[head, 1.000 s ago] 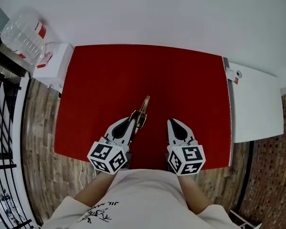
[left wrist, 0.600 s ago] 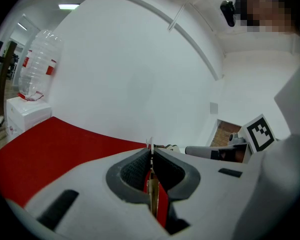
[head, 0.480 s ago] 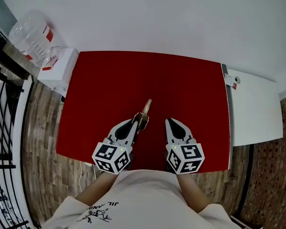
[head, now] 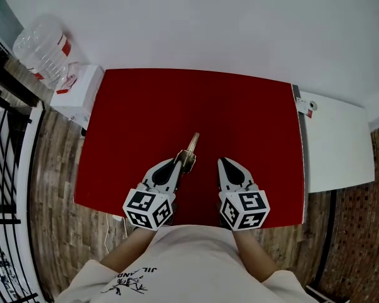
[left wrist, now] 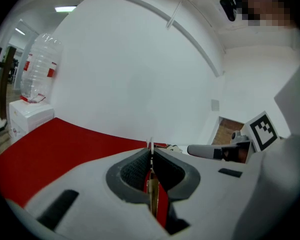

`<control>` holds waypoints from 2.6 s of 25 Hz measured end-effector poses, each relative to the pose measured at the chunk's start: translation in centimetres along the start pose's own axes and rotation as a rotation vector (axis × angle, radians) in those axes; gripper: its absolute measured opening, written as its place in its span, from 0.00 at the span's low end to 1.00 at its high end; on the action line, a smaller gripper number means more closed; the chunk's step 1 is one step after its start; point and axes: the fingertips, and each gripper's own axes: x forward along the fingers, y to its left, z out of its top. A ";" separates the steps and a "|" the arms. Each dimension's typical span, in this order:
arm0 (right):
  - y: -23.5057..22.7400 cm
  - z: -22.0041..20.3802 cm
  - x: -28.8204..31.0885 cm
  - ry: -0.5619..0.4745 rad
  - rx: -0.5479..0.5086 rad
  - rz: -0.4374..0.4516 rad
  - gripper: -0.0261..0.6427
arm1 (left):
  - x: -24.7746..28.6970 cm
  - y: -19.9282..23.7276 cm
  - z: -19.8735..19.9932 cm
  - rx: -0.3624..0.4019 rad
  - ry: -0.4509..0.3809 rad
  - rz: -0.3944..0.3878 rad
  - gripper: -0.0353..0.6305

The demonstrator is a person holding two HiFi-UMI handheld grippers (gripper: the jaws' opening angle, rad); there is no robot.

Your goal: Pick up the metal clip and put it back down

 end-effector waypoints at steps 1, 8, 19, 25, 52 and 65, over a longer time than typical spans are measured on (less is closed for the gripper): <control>0.0 -0.1 -0.1 0.001 0.003 -0.001 0.05 | -0.1 0.0 0.1 -0.014 -0.009 -0.005 0.09; -0.1 -0.2 -0.3 0.000 0.011 0.001 0.05 | -0.2 0.1 0.5 0.002 -0.022 0.007 0.09; 0.3 0.1 -0.1 -0.002 0.008 0.005 0.05 | -0.3 0.4 0.7 0.010 -0.013 0.005 0.09; 0.3 0.0 0.1 0.000 0.007 0.007 0.05 | -0.3 0.7 0.9 0.025 -0.018 0.016 0.09; -1.9 -1.0 3.0 0.032 0.038 -0.030 0.05 | 2.7 2.6 0.3 0.043 0.017 0.018 0.09; -4.0 -3.5 5.0 0.061 0.085 -0.053 0.05 | 5.1 5.2 -2.0 0.074 0.031 0.045 0.09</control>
